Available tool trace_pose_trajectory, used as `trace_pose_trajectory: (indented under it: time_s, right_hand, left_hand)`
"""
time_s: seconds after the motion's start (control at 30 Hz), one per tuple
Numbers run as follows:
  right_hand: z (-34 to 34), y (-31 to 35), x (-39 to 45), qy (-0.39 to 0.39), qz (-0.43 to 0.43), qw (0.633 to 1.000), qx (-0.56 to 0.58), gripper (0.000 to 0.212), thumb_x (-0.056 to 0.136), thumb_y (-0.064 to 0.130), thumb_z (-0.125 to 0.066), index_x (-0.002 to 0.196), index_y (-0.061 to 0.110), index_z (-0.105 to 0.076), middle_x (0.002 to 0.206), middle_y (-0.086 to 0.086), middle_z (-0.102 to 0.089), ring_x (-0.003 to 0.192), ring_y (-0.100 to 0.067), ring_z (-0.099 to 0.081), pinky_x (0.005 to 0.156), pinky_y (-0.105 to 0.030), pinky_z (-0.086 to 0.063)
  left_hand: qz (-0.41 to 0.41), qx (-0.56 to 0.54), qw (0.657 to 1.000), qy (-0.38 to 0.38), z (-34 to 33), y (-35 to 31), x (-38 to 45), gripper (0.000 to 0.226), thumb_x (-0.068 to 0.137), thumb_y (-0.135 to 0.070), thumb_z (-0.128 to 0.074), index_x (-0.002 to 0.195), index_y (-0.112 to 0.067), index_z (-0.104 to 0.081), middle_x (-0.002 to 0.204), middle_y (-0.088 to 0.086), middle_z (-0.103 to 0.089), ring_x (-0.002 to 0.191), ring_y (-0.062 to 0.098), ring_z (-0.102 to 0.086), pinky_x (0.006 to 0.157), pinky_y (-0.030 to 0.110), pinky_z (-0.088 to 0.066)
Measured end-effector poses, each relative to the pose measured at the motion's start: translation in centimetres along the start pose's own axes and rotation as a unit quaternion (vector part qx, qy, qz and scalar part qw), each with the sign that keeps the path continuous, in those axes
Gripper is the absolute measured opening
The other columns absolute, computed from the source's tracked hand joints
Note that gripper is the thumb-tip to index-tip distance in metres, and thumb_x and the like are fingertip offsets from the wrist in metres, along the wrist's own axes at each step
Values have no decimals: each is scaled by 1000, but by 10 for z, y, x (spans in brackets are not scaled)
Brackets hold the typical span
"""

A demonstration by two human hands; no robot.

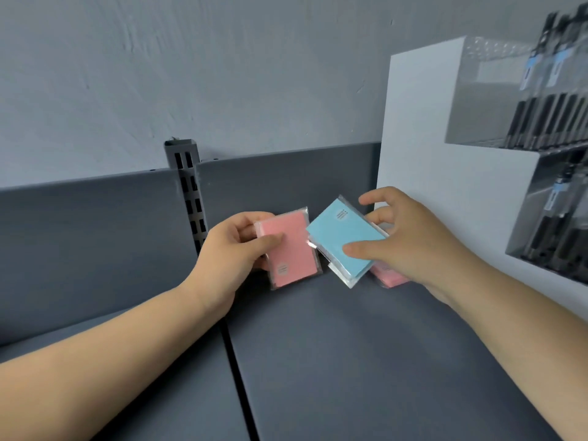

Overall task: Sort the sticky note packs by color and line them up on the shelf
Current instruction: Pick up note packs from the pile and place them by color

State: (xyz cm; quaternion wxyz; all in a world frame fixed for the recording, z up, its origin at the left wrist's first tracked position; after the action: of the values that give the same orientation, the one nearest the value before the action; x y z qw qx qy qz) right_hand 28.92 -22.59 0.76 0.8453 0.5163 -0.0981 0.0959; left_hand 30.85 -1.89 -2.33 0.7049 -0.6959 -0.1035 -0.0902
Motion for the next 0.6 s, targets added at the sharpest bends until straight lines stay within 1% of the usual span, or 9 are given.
trace_pose_trajectory:
  time_s: [0.07, 0.13, 0.17, 0.27, 0.33, 0.4, 0.47, 0.6]
  right_hand:
    - [3, 3, 1, -30, 12, 999, 34, 59, 70, 13, -80, 118, 27, -48, 90, 18, -60, 80, -2, -59, 62, -25, -49]
    - [6, 4, 2, -55, 15, 996, 63, 54, 66, 11, -82, 110, 26, -53, 90, 14, -64, 80, -5, -62, 61, -23, -47]
    - [7, 4, 2, -59, 15, 995, 83, 49, 66, 9, -82, 104, 25, -55, 89, 11, -66, 77, -6, -64, 60, -23, -48]
    - [8, 4, 1, -48, 20, 992, 117, 39, 66, 6, -80, 93, 24, -58, 80, 9, -69, 59, 1, -63, 52, -15, -46]
    - [6, 4, -1, -39, 20, 991, 129, 35, 68, 7, -80, 93, 23, -60, 80, 9, -70, 60, 1, -63, 50, -11, -43]
    - [4, 5, -2, -32, 17, 989, 141, 32, 70, 8, -78, 94, 22, -63, 85, 9, -70, 70, -2, -65, 52, -13, -44]
    - [1, 6, -4, -30, 17, 988, 152, 28, 72, 8, -77, 94, 22, -64, 88, 8, -70, 75, -6, -66, 53, -15, -48]
    - [-2, 8, -5, -32, 20, 987, 156, 25, 74, 9, -76, 92, 22, -65, 94, 4, -70, 84, -14, -68, 65, -24, -51]
  left_hand:
    - [1, -18, 1000, -11, 0, 0, 0, 18, 86, -1, -60, 102, -6, -63, 91, 9, -72, 76, 21, -67, 70, 33, -53]
    - [0, -25, 1000, -11, -1, 0, -1, 17, 86, -1, -60, 101, -7, -63, 90, 7, -72, 76, 20, -67, 71, 33, -52]
    - [-1, -26, 1000, -10, -1, 0, -1, 17, 86, -1, -60, 101, -8, -63, 90, 7, -72, 76, 19, -67, 71, 33, -52]
    - [2, -26, 1000, -6, -2, 1, -2, 16, 86, -1, -60, 100, -8, -64, 88, 7, -72, 78, 20, -67, 72, 35, -51]
    - [4, -21, 1000, -5, -2, 2, -3, 16, 86, -2, -60, 99, -9, -64, 89, 7, -72, 79, 21, -67, 72, 35, -51]
    - [5, -22, 1000, -4, -2, 2, -3, 16, 86, -1, -61, 99, -10, -64, 88, 7, -72, 79, 21, -67, 71, 34, -51]
    - [5, -22, 1000, -3, -2, 1, -4, 15, 86, -1, -61, 98, -9, -64, 89, 7, -72, 79, 20, -67, 71, 33, -51]
    - [4, -21, 1000, -4, -4, -6, -6, 16, 86, 0, -60, 98, -8, -64, 85, 4, -73, 73, 16, -68, 60, 24, -54]
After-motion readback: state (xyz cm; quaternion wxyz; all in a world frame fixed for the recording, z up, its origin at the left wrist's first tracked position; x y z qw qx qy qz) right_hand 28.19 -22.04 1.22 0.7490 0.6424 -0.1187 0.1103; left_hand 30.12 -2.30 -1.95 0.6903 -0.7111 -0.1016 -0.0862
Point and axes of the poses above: each hand's wrist, its own x-axis towards the middle knuckle, its own z-axis out of the back of the hand, y = z × x, the point moved 3 cm from there along x, towards the middle knuckle
